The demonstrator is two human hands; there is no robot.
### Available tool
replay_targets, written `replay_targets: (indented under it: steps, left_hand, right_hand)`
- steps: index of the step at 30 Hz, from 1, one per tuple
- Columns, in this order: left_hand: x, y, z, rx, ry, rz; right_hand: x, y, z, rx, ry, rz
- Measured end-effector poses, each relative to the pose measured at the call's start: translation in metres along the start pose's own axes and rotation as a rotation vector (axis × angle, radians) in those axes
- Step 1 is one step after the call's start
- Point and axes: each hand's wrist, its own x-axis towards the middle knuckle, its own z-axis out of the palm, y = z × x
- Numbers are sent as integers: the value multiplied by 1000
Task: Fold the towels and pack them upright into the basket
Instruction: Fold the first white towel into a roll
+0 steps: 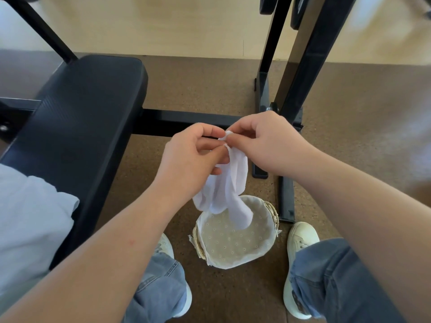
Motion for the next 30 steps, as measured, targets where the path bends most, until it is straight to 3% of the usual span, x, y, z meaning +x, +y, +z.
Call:
replay_targets:
  steps: [5,20,30]
  left_hand:
    - [3,-6,-3,44,74,13]
    - [3,-4,-4,26,45,70]
    - [3,-6,-4,74,88,86]
  right_hand:
    - [-1,1,-1,-11,-24,2]
    - [-1,2,-6,253,-48,82]
    - [-4,2,-4,205,-53,45]
